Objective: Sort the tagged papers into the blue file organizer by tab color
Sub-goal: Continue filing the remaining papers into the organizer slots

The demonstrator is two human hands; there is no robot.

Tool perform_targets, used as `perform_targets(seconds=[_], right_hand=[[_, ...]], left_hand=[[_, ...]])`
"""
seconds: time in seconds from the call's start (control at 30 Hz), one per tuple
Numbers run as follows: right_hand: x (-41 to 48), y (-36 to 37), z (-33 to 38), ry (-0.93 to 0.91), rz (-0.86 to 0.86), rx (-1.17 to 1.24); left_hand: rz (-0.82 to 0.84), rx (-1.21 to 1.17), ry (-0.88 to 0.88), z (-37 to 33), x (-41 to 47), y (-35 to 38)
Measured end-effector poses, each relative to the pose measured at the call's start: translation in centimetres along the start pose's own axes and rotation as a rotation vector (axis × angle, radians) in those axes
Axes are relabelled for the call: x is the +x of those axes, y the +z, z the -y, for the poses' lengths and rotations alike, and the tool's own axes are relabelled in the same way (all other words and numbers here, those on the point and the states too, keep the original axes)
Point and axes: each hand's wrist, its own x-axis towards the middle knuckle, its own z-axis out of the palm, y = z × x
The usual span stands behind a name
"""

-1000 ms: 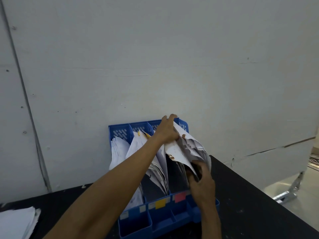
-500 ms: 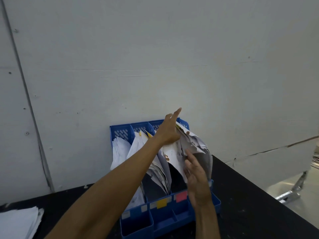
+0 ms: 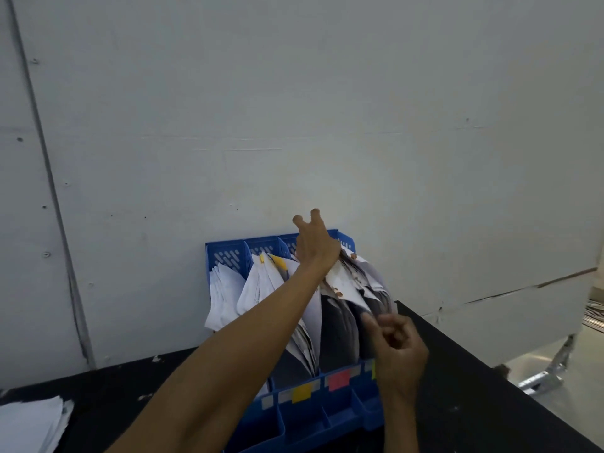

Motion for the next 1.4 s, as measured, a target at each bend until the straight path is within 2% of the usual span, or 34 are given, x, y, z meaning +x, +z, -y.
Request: perform_targets(seconds=[0.1,0.17,0.27,0.33,0.43,0.5,0.67,0.83,0.97,1.1,1.2,1.3,1.4], right_hand=[[0.1,-0.1,-0.9,-0.028,0.042,-0.147],[0.4,0.0,-1.7,-0.031,0.018,-0.205],[0.4,0.4,-2.1,-0.066,-0.018,-0.27],[0.0,0.9,-1.8,-0.064,-0.115,-0.216],[-0.2,1.3,-2.0,-0.074,-0.228,-0.202],[0.0,1.4,-2.8,-0.101,-0.198,-0.303],[-0.2,1.5,-3.5,-0.057,-0.078,-0.392],[-0.1,1.7,-2.9,-0.118,-0.207,-0.325],[0.2,1.7,-3.0,-0.123,-0.122,-0.356],[0.0,2.3,-1.3,-0.183,-0.207,-0.378],[-0.6,3.7,1.4,-0.271,-0.201,-0.426],[-2.6,5.9,4.0,-0.397,-0.13,-0.444],[-6.5,9.1,5.8,-0.389,0.036,-0.377]], left_hand=[[0.015,-0.109,-0.142,-0.7,0.6,0.5],[0.032,-0.132,-0.174,-0.9,0.9,0.7],[0.053,-0.144,-0.12,-0.8,0.9,1.0],[0.044,-0.192,-0.094,-0.6,0.8,1.0],[-0.063,-0.182,-0.045,-0.1,0.8,1.2],[-0.116,-0.146,-0.018,0.2,0.7,1.2],[-0.041,-0.077,-0.026,0.8,0.9,1.6],[0.055,0.005,0.106,1.6,1.8,2.0],[0.017,-0.017,0.228,1.6,1.9,0.8],[-0.056,-0.07,0.319,2.8,0.9,-4.1],[-0.112,-0.045,0.352,7.7,-0.7,-9.6],[-0.178,0.044,0.264,15.4,-4.2,-16.5],[-0.27,0.158,0.1,23.4,-10.0,-23.7]])
